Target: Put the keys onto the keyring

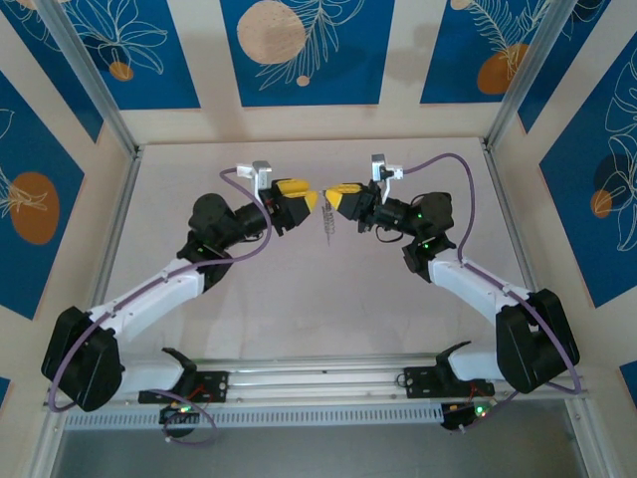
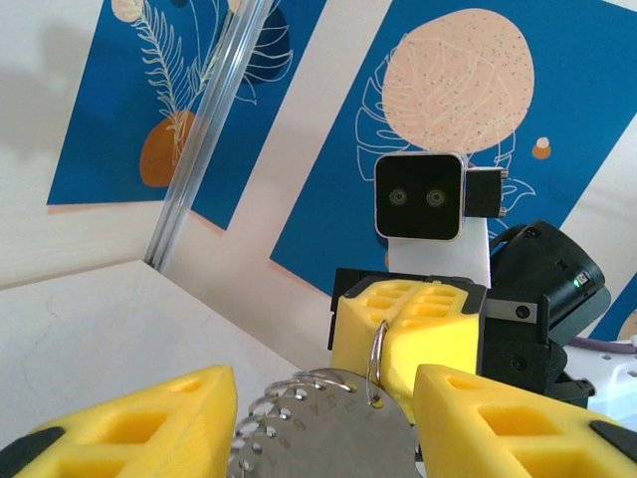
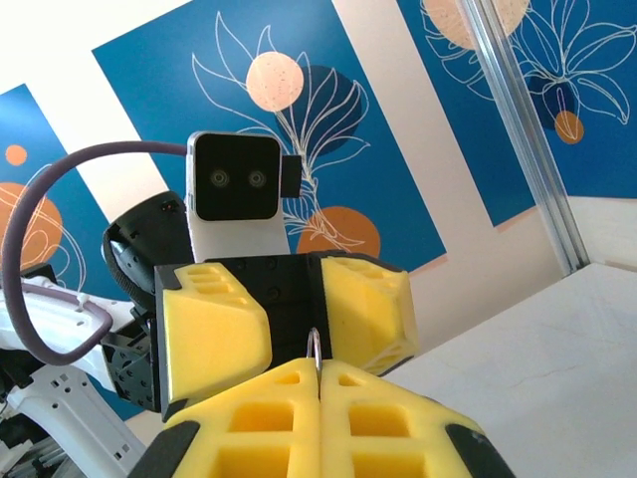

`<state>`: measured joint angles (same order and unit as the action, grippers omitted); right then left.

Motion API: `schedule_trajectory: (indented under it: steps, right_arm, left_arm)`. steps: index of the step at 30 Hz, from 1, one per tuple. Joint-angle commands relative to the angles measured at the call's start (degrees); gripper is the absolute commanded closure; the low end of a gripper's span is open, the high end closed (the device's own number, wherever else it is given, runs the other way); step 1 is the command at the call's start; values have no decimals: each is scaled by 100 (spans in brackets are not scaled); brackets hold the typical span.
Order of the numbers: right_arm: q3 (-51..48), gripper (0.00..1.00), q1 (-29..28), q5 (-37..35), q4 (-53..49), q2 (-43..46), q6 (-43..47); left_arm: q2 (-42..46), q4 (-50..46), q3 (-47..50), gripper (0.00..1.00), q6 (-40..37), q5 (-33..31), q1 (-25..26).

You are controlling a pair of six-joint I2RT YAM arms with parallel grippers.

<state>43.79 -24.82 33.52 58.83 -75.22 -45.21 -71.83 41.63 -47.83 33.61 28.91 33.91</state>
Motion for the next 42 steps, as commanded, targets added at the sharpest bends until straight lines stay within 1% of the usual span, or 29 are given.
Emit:
schedule_trajectory:
  steps: [1,13,15,16,23,25,31,33,36,39,41,42]
  right_arm:
    - [225,100,-47,-170,261,-17,-40]
    - [323,100,-76,-149,261,-82,-73]
    - [332,100,-78,-135,268,-87,-85]
    - [332,100,-76,-135,261,-81,-84]
    - [332,100,-94,-140,239,-105,-92]
    - [335,100,-100,-142,230,-109,-84]
    - [350,100,-115,-145,224,-142,-84]
    - [369,100,-116,-138,218,-158,-84]
    - [376,100,-111,-144,191,-152,-76]
    - [378,100,-118,-149,165,-155,-67]
    - [402,100,-99,-168,57,-147,-40]
    - [402,95,-71,-179,-53,-129,-24]
  left_arm:
    - [-56,453,-211,50,131,208,18]
    - [-328,826,-389,49,445,557,16]
    - [-375,909,-402,50,510,596,17]
    - [-390,945,-412,52,531,610,14]
    - [-505,1110,-465,73,673,744,12]
    - [-532,1137,-485,75,696,791,16]
    - [-588,1172,-485,75,741,880,15]
    - [-604,1188,-474,77,735,881,19]
    - [-614,1225,-461,86,744,880,19]
    - [-619,1234,-464,99,729,864,15]
    - [-614,1210,-471,100,695,864,16]
    - [-608,1189,-471,100,668,877,10]
